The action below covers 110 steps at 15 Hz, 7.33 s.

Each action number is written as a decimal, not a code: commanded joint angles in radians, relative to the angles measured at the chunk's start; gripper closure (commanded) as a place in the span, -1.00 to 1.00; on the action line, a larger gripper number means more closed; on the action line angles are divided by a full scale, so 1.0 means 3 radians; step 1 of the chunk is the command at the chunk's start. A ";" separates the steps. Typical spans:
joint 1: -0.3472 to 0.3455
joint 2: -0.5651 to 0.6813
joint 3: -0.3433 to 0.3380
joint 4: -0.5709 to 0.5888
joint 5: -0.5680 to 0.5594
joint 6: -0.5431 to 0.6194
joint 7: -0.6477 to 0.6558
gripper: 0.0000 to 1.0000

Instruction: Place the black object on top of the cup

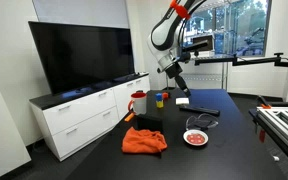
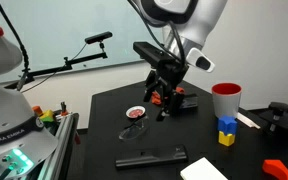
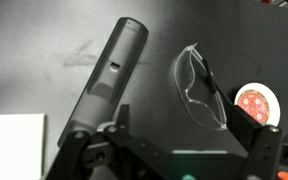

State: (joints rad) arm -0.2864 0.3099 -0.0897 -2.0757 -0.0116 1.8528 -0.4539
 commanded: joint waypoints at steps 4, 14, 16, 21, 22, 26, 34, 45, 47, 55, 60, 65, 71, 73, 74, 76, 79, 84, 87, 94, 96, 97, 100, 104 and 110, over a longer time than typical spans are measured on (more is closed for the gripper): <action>0.0052 -0.0115 -0.0055 0.0063 0.0013 -0.0025 -0.0010 -1.00; 0.0043 -0.0103 -0.0051 0.0057 0.0036 -0.0007 -0.0033 -1.00; 0.0027 -0.0065 -0.0044 0.0088 0.0081 -0.0002 -0.0061 -1.00; 0.0001 -0.0050 -0.0035 0.0202 0.0201 0.0040 -0.0086 -1.00; -0.0006 -0.0042 -0.0034 0.0228 0.0248 0.0062 -0.0096 -1.00; -0.0043 0.0046 0.0001 0.0382 0.0677 0.0203 -0.0090 -1.00; 0.0019 0.0377 0.0252 0.0357 0.1016 0.1420 -0.0140 -1.00; 0.0069 0.0383 0.0499 0.0223 0.1006 0.1598 -0.0174 -1.00; 0.0104 0.0397 0.0520 0.0196 0.0985 0.1648 -0.0162 -1.00; 0.0154 0.0454 0.0540 0.0132 0.0932 0.1862 -0.0149 -1.00; 0.0152 0.0499 0.0545 0.0127 0.0897 0.1931 -0.0142 -0.50; 0.0148 0.0534 0.0548 0.0130 0.0872 0.1958 -0.0145 0.16; 0.0129 0.0488 0.0547 0.0114 0.0826 0.1898 -0.0167 0.84; 0.0117 0.0348 0.0533 0.0075 0.0798 0.1803 -0.0185 0.84; 0.0108 0.0259 0.0521 0.0067 0.0790 0.1759 -0.0205 0.84; 0.0105 0.0072 0.0472 0.0086 0.0759 0.1650 -0.0215 0.84; 0.0131 -0.0219 0.0342 0.0188 0.0693 0.1314 -0.0172 0.84; 0.0222 -0.0347 0.0151 0.0477 0.0474 0.1001 -0.0005 0.84; 0.0255 -0.0169 0.0117 0.0660 0.0410 0.1041 0.0090 0.84; 0.0264 0.0326 0.0093 0.1104 0.0297 0.1083 0.0407 0.84; 0.0254 0.0397 0.0090 0.1210 0.0286 0.1058 0.0457 0.84; 0.0255 0.0426 0.0085 0.1268 0.0270 0.1043 0.0488 0.84; 0.0249 0.0498 0.0063 0.1386 0.0247 0.1024 0.0553 0.84; 0.0248 0.0550 0.0023 0.1477 0.0189 0.0997 0.0632 0.84; 0.0246 0.0572 0.0021 0.1476 0.0158 0.0980 0.0629 0.84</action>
State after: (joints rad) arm -0.2198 0.4782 -0.0769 -1.6659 0.0604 2.1789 -0.2872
